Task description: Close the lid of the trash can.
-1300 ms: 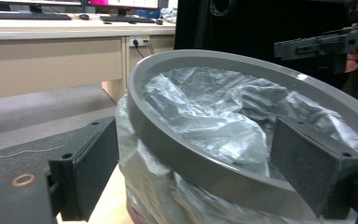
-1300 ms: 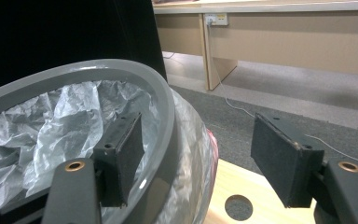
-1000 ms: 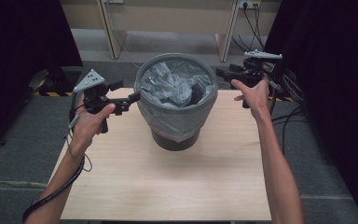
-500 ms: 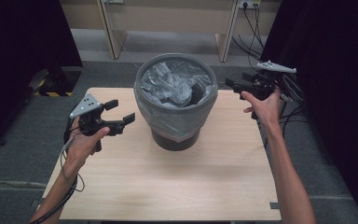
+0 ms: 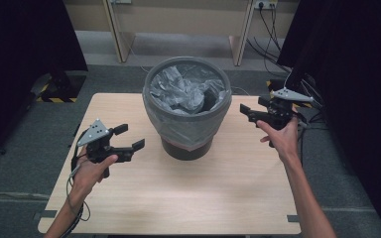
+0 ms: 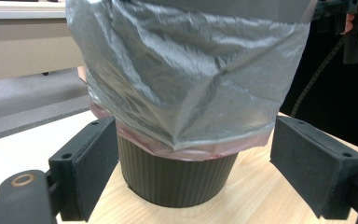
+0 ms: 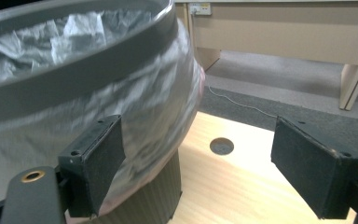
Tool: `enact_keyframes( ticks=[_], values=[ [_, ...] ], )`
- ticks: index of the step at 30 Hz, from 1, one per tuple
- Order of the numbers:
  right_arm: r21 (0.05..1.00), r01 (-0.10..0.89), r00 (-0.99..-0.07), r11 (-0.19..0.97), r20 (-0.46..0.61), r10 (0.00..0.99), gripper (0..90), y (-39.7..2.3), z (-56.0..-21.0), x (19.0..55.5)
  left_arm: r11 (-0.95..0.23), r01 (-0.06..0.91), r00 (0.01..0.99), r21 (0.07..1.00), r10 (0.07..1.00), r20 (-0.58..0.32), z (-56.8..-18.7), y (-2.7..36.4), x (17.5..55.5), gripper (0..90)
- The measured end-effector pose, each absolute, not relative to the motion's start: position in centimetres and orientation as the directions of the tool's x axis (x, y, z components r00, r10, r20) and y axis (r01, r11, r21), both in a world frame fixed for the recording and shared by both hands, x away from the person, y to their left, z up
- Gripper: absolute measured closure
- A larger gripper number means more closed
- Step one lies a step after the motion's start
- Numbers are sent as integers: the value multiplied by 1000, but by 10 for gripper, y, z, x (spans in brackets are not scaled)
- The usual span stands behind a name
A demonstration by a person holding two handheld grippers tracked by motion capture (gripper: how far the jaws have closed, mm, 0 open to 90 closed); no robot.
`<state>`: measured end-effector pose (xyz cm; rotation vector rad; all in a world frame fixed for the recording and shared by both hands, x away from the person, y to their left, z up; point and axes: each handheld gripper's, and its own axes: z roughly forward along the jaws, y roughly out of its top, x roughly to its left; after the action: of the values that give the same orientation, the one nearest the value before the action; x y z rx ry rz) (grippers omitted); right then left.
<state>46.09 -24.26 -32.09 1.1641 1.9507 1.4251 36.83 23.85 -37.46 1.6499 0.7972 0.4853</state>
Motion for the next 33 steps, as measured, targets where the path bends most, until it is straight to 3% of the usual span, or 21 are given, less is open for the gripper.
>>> enact_keyframes(
  ticks=[33],
  values=[
    [916, 366, -543, 163, 67, 837, 157, -228, -409, 391, -139, 305, 689, 942, 715, -118, -445, 235, 348, 145]
  ],
)
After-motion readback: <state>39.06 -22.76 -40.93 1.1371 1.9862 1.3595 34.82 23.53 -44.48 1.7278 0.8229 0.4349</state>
